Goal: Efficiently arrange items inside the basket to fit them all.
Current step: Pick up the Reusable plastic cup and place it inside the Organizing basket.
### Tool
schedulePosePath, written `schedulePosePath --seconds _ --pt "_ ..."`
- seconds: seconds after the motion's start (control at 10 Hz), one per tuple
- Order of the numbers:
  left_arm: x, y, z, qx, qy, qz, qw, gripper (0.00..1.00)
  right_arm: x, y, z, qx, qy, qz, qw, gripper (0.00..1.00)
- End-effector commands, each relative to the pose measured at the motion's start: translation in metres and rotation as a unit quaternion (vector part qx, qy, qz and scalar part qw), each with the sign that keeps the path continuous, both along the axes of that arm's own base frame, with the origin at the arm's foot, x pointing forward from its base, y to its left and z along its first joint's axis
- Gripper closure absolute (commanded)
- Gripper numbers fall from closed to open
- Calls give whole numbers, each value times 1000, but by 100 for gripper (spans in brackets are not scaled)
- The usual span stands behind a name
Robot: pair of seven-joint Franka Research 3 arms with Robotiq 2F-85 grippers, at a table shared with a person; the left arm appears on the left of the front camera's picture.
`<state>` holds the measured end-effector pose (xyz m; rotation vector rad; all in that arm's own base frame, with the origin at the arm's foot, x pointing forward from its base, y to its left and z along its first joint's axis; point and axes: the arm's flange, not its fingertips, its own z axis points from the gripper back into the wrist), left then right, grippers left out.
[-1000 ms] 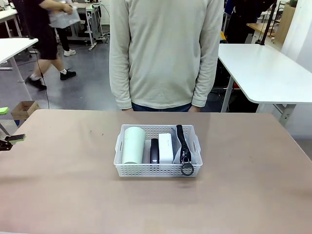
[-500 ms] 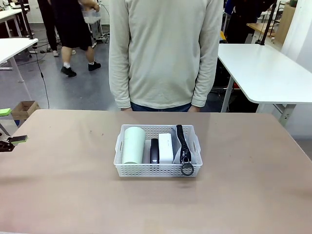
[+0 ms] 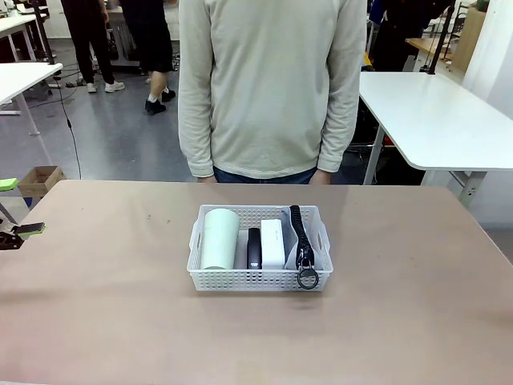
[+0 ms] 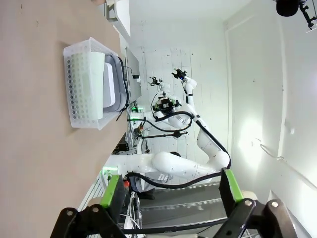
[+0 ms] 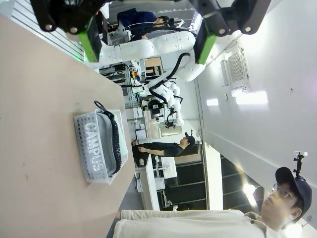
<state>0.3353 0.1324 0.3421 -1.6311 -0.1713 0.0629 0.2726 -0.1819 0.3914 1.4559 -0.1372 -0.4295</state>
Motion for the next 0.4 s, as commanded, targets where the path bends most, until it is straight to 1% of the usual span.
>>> schedulePosePath --seconds 0.0,0.3 --pt "-3 -1 3 3 5 3 1000 0 0 -1 1 4 -14 -1 1000 0" --pt "-3 -1 3 3 5 3 1000 0 0 -1 1 4 -14 -1 1000 0"
